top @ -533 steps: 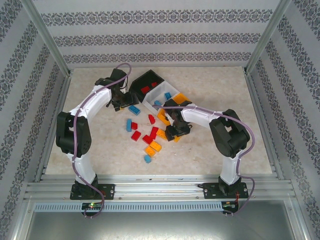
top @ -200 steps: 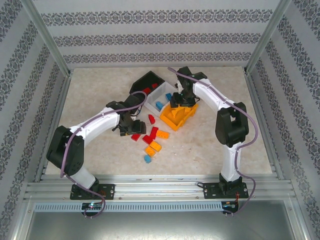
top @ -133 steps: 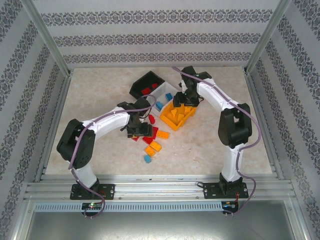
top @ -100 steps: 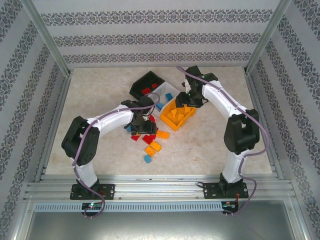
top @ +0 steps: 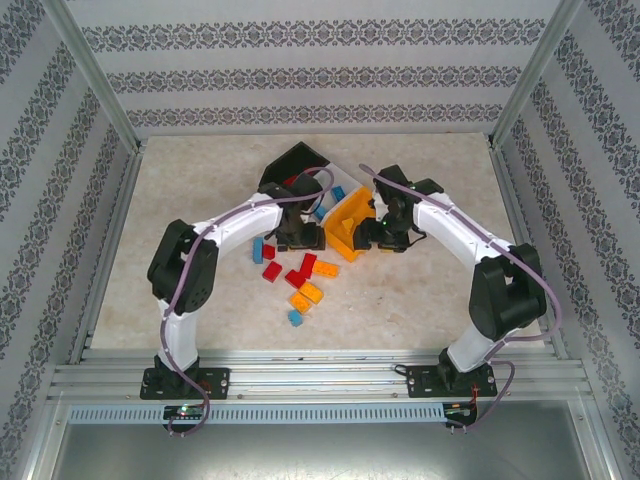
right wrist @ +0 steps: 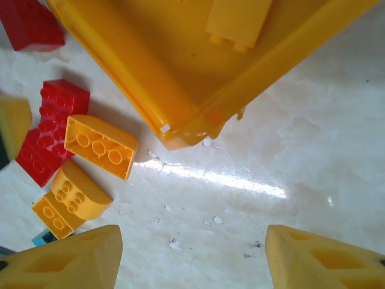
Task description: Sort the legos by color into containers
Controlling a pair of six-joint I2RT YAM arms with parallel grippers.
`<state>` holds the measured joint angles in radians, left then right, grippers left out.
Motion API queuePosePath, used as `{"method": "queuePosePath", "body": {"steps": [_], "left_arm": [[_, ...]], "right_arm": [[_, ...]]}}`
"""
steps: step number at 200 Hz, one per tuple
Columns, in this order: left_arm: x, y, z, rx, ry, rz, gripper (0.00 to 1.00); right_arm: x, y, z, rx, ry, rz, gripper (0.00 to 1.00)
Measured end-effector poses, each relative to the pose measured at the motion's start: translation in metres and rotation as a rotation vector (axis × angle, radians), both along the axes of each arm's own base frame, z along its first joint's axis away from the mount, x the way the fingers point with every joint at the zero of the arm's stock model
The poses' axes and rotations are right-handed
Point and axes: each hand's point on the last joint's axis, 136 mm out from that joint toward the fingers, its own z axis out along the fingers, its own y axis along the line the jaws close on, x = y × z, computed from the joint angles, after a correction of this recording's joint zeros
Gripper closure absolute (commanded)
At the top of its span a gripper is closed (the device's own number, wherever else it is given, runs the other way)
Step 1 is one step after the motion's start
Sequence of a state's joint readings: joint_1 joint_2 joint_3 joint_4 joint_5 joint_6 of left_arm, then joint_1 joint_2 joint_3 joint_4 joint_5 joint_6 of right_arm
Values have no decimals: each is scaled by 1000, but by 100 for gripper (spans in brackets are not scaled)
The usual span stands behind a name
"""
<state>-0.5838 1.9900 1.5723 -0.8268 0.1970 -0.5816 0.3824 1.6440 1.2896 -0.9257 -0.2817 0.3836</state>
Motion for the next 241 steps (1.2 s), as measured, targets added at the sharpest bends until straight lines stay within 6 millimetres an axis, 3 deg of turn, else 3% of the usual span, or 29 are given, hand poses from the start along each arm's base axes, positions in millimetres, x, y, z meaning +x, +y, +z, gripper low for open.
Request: {"method": "queuePosePath", "body": {"steps": [19, 67, 112, 139, 170, 216, 241], "left_arm": [[13, 1, -5, 14, -3, 9, 36], [33, 25, -28, 69, 45, 68, 42], [55, 23, -35, 59, 37, 73, 43], [58, 20, -38, 58, 43, 64, 48], [56, 20, -44, 64, 54, 43, 62], [57, 22, -44, 59, 57, 39, 64], [46, 27, -42, 64, 70, 34, 65]], "right_arm": [[0, 1, 3, 6, -8, -6, 35], [-1, 0, 19, 22, -55, -11, 35], [-4, -2, 28, 29, -73, -14, 35], [-6, -3, 26, 27, -64, -21, 35], [-8, -3, 23, 25, -50, -34, 35], [-11, 0, 23, 26, -46, -29, 35], [-12, 2, 23, 27, -43, -32, 35]]}}
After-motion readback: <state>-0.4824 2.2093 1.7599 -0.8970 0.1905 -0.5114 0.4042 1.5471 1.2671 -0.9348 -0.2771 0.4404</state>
